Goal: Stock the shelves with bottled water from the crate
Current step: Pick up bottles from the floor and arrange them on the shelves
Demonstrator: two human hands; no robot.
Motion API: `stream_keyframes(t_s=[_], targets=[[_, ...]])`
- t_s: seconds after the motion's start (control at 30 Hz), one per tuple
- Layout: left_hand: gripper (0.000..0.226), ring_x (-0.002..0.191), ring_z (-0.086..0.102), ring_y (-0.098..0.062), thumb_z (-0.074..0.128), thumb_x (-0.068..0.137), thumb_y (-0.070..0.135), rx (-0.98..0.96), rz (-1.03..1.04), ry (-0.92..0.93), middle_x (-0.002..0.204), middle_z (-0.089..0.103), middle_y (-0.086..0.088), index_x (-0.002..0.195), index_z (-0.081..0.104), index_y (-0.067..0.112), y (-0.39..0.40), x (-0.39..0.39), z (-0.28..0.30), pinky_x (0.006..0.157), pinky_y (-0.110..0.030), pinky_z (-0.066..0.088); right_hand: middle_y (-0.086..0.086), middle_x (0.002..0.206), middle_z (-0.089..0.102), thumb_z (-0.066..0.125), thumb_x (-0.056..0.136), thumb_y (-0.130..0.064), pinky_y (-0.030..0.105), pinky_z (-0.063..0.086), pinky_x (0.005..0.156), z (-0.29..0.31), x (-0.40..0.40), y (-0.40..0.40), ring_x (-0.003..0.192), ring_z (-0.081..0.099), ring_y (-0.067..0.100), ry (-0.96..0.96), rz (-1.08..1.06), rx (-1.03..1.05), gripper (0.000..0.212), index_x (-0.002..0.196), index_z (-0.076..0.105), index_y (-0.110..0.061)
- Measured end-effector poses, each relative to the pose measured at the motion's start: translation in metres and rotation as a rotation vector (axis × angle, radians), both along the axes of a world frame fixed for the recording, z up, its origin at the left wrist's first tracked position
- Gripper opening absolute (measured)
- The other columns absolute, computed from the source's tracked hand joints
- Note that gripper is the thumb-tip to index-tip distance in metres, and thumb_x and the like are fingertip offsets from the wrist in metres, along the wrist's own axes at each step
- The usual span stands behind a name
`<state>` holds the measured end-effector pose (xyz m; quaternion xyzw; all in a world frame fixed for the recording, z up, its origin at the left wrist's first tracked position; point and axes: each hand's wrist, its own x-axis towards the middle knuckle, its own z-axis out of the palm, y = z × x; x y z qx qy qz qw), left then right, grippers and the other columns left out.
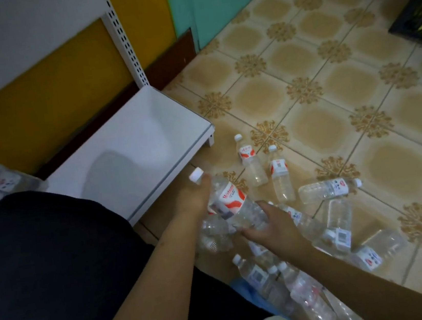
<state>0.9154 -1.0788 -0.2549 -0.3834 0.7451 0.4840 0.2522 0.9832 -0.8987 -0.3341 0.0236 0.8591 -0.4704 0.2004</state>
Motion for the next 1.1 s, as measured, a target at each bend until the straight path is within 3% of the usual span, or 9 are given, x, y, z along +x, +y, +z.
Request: stream_keyframes(t_s=[0.13, 0.3, 0.4, 0.5, 0.57, 0.77, 0.9, 1.03, 1.1], targets=[[0.056, 0.088, 0.069, -0.026, 0.056, 0.086, 0.063, 0.164, 0.209, 0.152, 0.104, 0.069, -0.010, 0.113, 0.060, 0.014, -0.014, 0.003, 0.020, 0.079, -0.038, 0.058, -0.018, 0.114, 0.066, 0.071, 0.063, -0.074, 0.026, 0.052, 0.088, 0.025, -0.015, -0.037, 0.101, 0.062, 0.000, 0.132, -0.035, -0.024, 0.073, 0.125, 0.057, -0.038], [0.050, 0.087, 0.066, -0.019, 0.046, 0.092, 0.062, 0.200, 0.381, 0.303, 0.109, 0.063, -0.005, 0.119, 0.054, 0.021, -0.040, 0.013, 0.048, 0.057, -0.025, 0.050, -0.020, 0.120, 0.063, 0.081, 0.070, -0.054, 0.016, 0.049, 0.088, 0.058, -0.033, -0.045, 0.106, 0.059, -0.007, 0.072, 0.119, -0.204, 0.065, 0.128, 0.056, -0.038], [0.049, 0.091, 0.068, -0.021, 0.046, 0.093, 0.061, 0.283, 0.489, 0.381, 0.106, 0.067, -0.005, 0.118, 0.058, 0.020, -0.054, 0.022, 0.063, 0.067, -0.029, 0.055, -0.017, 0.122, 0.065, 0.072, 0.069, -0.067, 0.018, 0.049, 0.087, 0.087, -0.041, -0.041, 0.109, 0.062, 0.000, -0.082, 0.180, -0.307, 0.062, 0.124, 0.058, -0.041], [0.044, 0.092, 0.070, -0.022, 0.046, 0.092, 0.062, 0.357, 0.537, 0.474, 0.100, 0.072, -0.004, 0.110, 0.062, 0.026, -0.065, 0.030, 0.089, 0.088, -0.041, 0.056, -0.013, 0.114, 0.071, 0.072, 0.077, -0.056, 0.021, 0.052, 0.079, 0.121, -0.043, -0.043, 0.103, 0.068, 0.008, -0.157, 0.187, -0.409, 0.053, 0.123, 0.061, -0.033], [0.040, 0.092, 0.071, -0.022, 0.045, 0.093, 0.062, 0.360, 0.483, 0.544, 0.098, 0.074, -0.003, 0.106, 0.062, 0.028, -0.075, 0.035, 0.115, 0.091, -0.044, 0.055, -0.013, 0.113, 0.072, 0.074, 0.075, -0.059, 0.020, 0.052, 0.078, 0.144, -0.044, -0.050, 0.102, 0.069, 0.008, -0.137, 0.240, -0.420, 0.059, 0.125, 0.061, -0.030], [0.039, 0.085, 0.073, -0.010, 0.049, 0.094, 0.054, 0.187, 0.190, 0.878, 0.097, 0.075, 0.003, 0.108, 0.066, 0.022, -0.118, 0.060, 0.215, 0.072, -0.026, 0.058, 0.001, 0.116, 0.071, 0.083, 0.053, -0.067, 0.038, 0.052, 0.091, 0.209, -0.038, -0.100, 0.105, 0.069, 0.019, -0.035, 0.342, -0.549, 0.084, 0.123, 0.062, -0.027], [0.043, 0.088, 0.072, -0.011, 0.050, 0.093, 0.057, 0.050, 0.187, 1.007, 0.100, 0.075, 0.003, 0.110, 0.068, 0.021, -0.147, 0.076, 0.279, 0.082, -0.031, 0.058, 0.000, 0.117, 0.071, 0.080, 0.060, -0.066, 0.047, 0.052, 0.094, 0.264, -0.029, -0.139, 0.107, 0.068, 0.022, 0.039, 0.436, -0.624, 0.061, 0.113, 0.067, -0.040], [0.048, 0.097, 0.070, -0.016, 0.046, 0.092, 0.061, -0.090, 0.258, 1.112, 0.109, 0.071, 0.000, 0.115, 0.062, 0.021, -0.184, 0.097, 0.336, 0.092, -0.043, 0.055, -0.010, 0.110, 0.073, 0.081, 0.050, -0.073, 0.035, 0.053, 0.085, 0.323, -0.026, -0.185, 0.101, 0.070, 0.009, 0.178, 0.531, -0.612, 0.067, 0.109, 0.069, -0.044], [0.043, 0.099, 0.068, -0.018, 0.044, 0.095, 0.057, -0.172, 0.283, 1.148, 0.111, 0.070, -0.001, 0.112, 0.061, 0.022, -0.205, 0.111, 0.366, 0.093, -0.044, 0.054, -0.021, 0.101, 0.073, 0.077, 0.064, -0.057, 0.025, 0.051, 0.081, 0.350, -0.022, -0.211, 0.094, 0.069, -0.002, 0.231, 0.574, -0.610, 0.049, 0.108, 0.067, -0.040]])
